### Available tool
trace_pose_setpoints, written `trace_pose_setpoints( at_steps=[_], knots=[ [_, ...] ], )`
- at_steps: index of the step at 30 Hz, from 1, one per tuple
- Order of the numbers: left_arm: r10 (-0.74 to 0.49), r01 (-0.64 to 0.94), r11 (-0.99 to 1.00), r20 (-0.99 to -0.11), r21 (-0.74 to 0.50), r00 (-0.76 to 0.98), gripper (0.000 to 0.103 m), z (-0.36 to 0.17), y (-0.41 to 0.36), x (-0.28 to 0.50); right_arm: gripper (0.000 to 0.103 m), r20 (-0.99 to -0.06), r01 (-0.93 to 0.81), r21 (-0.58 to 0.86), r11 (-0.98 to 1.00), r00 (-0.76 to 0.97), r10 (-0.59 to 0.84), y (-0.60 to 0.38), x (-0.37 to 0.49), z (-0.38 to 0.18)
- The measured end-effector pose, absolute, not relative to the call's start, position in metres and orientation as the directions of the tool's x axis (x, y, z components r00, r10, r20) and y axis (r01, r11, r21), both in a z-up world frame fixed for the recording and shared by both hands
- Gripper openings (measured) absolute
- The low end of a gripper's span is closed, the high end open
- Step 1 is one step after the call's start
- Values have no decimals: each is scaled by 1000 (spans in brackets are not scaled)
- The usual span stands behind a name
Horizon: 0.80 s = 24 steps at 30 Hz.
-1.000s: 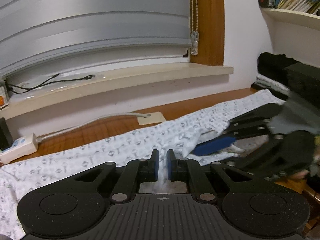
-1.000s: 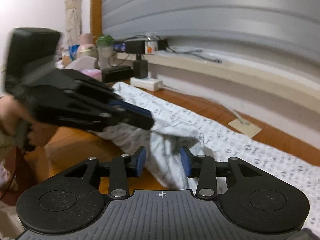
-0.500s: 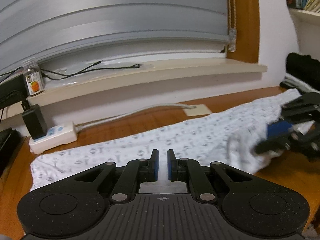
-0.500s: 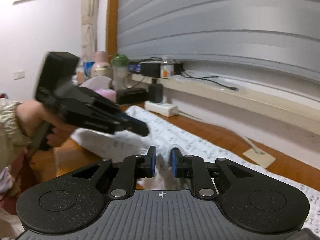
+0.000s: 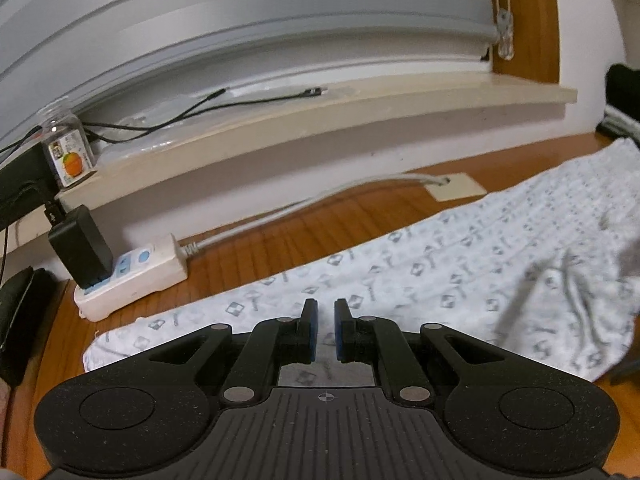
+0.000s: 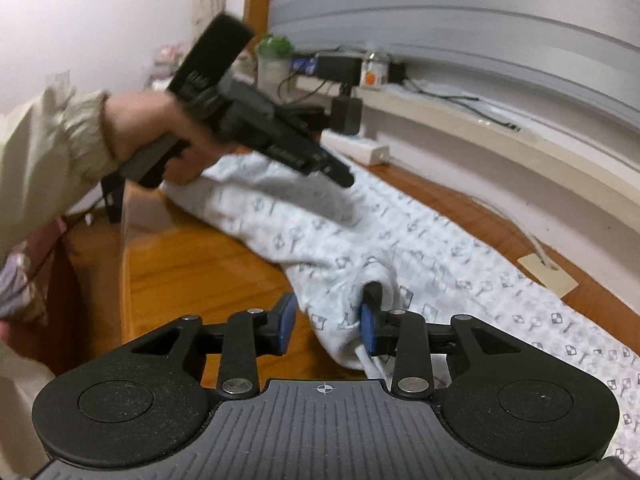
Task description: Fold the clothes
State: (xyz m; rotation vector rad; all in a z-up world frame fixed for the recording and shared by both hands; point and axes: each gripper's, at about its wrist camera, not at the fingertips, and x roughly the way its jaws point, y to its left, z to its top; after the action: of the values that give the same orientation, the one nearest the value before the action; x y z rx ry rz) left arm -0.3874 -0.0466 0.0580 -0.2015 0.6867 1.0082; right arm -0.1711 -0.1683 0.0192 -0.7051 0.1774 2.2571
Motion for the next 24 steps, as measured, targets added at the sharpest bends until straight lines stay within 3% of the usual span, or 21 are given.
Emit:
trace_pose_setpoints(
  at_steps=[4,7,8,17,24],
  knots=[
    [703,-830,531,-636,170,319,9,48,-33,-388,32,-576,-705,-103,-702,-532,620,-166,-174,11],
    [699,-832,526,-647,177,305,9,40,-25,-391,18,-577,-719,-76,-691,-534,619,-164,-171,8],
    [704,-830,525,-644,189,299,9,40,-22,-391,6,-560,-725,-57,-686,-546,623,-165,-168,10],
    [744,-784,540,-610,307,273,10,33,-8,-396,5,-407,-735,142,-663,-654,637,-181,-130,49],
    [799,-767,503,-553,399,236,10,25,0,-395,5,-416,-671,236,-703,-724,551,-229,-120,62]
  ],
)
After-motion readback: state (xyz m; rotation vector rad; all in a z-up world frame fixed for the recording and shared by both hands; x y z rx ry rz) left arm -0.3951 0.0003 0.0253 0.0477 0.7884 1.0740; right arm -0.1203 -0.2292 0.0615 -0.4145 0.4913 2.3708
